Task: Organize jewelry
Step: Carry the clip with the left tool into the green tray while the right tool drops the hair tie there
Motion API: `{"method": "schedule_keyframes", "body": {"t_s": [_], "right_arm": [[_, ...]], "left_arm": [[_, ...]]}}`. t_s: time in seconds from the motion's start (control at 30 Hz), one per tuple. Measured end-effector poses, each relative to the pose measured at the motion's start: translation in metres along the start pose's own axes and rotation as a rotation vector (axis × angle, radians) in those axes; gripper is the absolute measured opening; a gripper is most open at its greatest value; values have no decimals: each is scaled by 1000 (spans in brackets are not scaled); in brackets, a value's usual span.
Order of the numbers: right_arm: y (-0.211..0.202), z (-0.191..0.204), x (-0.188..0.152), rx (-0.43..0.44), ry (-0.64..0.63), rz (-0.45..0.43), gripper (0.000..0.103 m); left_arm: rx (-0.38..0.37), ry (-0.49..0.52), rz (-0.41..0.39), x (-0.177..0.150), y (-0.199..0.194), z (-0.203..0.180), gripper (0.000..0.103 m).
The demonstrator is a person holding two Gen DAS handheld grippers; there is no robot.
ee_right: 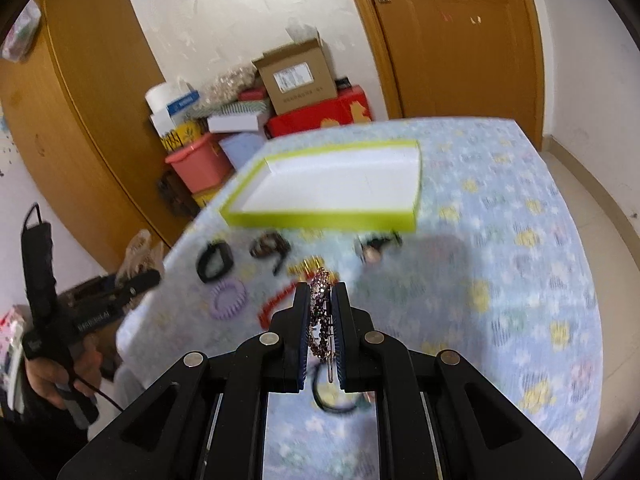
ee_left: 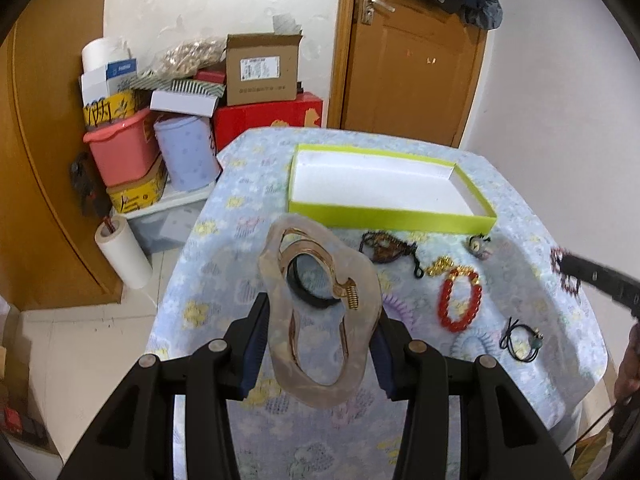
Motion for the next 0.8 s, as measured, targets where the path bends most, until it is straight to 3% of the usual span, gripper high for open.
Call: {"method": "schedule_keyframes", "body": {"t_s": [0.17, 0.43, 0.8], "right_arm": [[-7, 15, 34, -30, -72, -44, 11], [17, 10, 57, -56, -104, -11, 11], [82, -26, 103, -101, -110, 54, 11]], "left_arm": [[11, 38, -35, 23, -8, -8, 48], [3, 78, -48, 58, 4, -17, 48], [-38, 113, -4, 122, 70, -25, 48]]}}
Point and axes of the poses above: each gripper's, at about its wrist camera, not at the fingertips, and y roughly the way its jaws point, z to its left, x to its top, the point moved 6 cm from there along y, roughly the way its jaws point, and after that the axes turned 9 degrees about z, right-handed, at the moved point
